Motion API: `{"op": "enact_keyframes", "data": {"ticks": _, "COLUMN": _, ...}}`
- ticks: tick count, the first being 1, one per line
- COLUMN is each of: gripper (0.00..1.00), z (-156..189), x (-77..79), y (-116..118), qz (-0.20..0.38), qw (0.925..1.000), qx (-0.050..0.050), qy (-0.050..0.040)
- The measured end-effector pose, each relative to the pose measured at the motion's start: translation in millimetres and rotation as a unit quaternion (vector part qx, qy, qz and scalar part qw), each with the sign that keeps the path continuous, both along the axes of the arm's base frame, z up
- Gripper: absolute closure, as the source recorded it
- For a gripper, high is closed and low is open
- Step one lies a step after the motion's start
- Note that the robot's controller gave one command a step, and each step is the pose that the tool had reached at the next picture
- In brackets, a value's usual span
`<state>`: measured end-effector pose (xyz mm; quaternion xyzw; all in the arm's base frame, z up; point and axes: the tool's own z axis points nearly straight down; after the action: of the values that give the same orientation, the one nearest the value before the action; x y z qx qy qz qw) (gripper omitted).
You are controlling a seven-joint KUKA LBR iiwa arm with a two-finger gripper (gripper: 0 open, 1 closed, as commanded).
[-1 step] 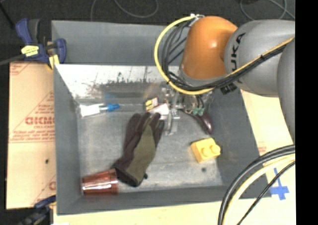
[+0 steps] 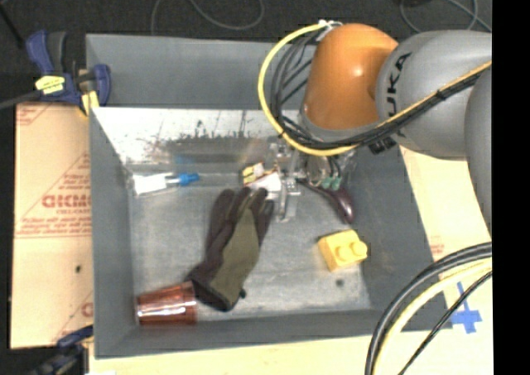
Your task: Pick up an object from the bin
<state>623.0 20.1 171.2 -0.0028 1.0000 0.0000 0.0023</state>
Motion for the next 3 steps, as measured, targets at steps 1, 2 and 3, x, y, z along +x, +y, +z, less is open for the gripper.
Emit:
{"op": "enact_keyframes", "data": {"ticks": 1, "gripper": 0.00, "z": -17.0, "x": -1.5, "y": 24.2, "qz": 0.149, "qw": 0.9888, "qx": -0.001, "qy": 0.0009}}
{"op": "enact_keyframes", "data": {"ticks": 2, "gripper": 0.00, "z": -52.8, "x": -4.1, "y": 56.8, "qz": 0.226, "qw": 0.9741, "qx": 0.000, "qy": -0.0005}}
{"op": "enact_keyframes", "data": {"ticks": 3, "gripper": 0.00, "z": -44.8, "x": -5.4, "y": 59.0, "qz": 0.360, "qw": 0.9330, "qx": -0.002, "qy": -0.0020}}
